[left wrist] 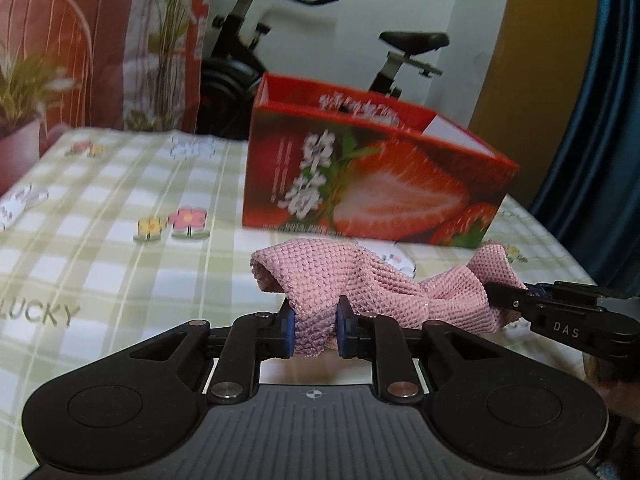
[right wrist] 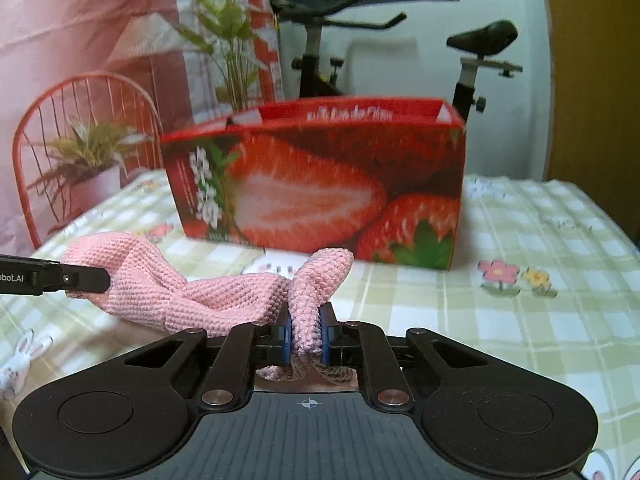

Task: Organize soft objects
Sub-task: 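Lift the pink towel with both grippers toward the red box, then lower the pink towel into the box and open both grippers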

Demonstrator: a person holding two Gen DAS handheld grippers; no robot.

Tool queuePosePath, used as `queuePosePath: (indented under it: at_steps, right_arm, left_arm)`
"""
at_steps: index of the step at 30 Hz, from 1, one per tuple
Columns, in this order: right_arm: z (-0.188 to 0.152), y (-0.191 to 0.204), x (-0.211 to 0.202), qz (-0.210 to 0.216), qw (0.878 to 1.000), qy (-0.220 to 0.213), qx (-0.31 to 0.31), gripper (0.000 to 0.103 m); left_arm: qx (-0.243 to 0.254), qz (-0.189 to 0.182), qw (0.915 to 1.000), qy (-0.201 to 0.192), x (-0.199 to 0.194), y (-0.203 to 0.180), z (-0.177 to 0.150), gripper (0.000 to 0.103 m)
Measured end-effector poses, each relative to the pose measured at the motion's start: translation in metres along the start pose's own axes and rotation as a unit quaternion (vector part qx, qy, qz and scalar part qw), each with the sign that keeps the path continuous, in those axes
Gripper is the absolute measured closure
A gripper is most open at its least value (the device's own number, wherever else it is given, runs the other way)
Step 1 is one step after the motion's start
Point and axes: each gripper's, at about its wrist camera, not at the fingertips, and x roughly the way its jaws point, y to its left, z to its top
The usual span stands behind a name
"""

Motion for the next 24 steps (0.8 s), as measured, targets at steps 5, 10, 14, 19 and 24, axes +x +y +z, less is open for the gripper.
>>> queuePosePath:
  at_steps: [5,10,14,19,24]
  right_arm:
    - [0.019,-0.007,-0.015,-0.001,0.999,-0.036,0.006,0.091]
    - [0.046,-0.018,-0.021,-0.005,0.998,-0.068,0.013,0.091]
    - [0.07,-0.026,-0.021,-0.014,0.996,-0.086,0.005,0.091]
    - [0.106,-0.042,-0.013,-0.028,0.994,-0.104,0.011,0.091]
    - [0.14,-0.051,0.015,-0.046,0.994,-0.103,0.001,0.091]
  left_arm:
    - [0.014,-0.011,0.9993,-0.032,-0.009,-0.007,0.02,0.083]
    - [0.023,-0.026,0.9977,-0.059,-0.012,-0.014,0.047,0.083]
    - [0.016,-0.041,0.9969,-0.066,-0.005,-0.018,0.073,0.083]
    - [0.014,-0.052,0.9961,-0.07,0.017,-0.02,0.108,0.083]
    - [-0.004,-0.048,0.9967,-0.065,0.044,-0.018,0.143,0.083]
